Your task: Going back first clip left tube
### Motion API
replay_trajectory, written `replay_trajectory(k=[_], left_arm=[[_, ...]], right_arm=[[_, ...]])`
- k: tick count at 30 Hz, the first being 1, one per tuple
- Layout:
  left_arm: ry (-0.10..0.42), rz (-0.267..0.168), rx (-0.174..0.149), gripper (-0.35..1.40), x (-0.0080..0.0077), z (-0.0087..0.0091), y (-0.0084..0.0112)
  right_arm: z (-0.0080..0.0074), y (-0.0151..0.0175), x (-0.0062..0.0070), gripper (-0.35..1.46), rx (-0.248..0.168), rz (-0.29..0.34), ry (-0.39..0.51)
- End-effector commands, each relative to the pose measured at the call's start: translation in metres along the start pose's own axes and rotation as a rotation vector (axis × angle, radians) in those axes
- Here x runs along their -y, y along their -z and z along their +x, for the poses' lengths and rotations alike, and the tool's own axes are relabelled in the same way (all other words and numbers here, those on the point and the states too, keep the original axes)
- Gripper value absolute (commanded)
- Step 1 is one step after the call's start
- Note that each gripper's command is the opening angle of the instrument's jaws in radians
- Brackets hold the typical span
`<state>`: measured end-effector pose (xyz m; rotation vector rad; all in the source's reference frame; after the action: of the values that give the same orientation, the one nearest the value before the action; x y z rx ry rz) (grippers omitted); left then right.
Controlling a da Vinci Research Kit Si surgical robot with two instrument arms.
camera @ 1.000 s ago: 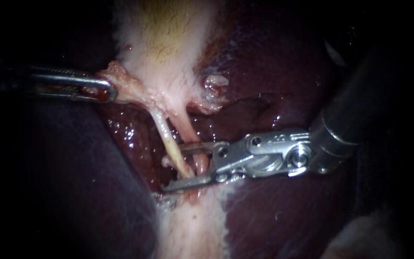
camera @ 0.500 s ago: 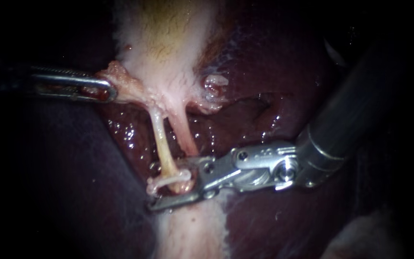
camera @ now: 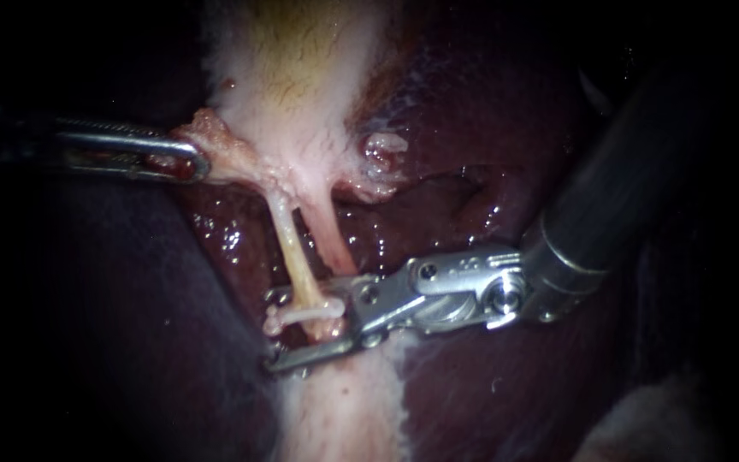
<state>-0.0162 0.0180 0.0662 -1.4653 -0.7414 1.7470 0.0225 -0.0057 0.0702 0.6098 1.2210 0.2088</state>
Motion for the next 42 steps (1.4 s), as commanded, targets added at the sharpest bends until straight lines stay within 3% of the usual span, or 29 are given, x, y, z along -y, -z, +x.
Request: replay_trajectory(k=[1, 6, 14, 22, 32, 42], left_arm=[[0.000, 0.000, 0.000, -0.35, 0.0000, 0.0000, 0.0000], [0.000, 0.000, 0.000, -0.35, 0.0000, 0.0000, 0.0000], [0.000, 0.000, 0.000, -0.35, 0.0000, 0.0000, 0.0001], [0.000, -0.001, 0.000, -0.35, 0.0000, 0.0000, 0.0002], [0.000, -0.001, 0.000, -0.35, 0.0001, 0.0000, 0.0002], [0.000, 0.002, -0.001, -0.35, 0.0001, 0.0000, 0.0002]], right_arm=[[0.0002, 0.0003, 0.0000, 0.50, 0.010, -0.005, 0.000], [0.0008, 0.0016, -0.0001, 0.50, 0.044, -0.028, 0.030], [0.0014, 0.0038, 0.0001, 0.50, 0.040, -0.037, 0.058], [0.0021, 0.0086, 0.0008, 0.50, 0.036, -0.051, 0.153], [0.0031, 0.0158, 0.0017, 0.50, 0.033, -0.089, 0.167], [0.0030, 0.0182, 0.0020, 0.50, 0.035, -0.118, 0.167]])
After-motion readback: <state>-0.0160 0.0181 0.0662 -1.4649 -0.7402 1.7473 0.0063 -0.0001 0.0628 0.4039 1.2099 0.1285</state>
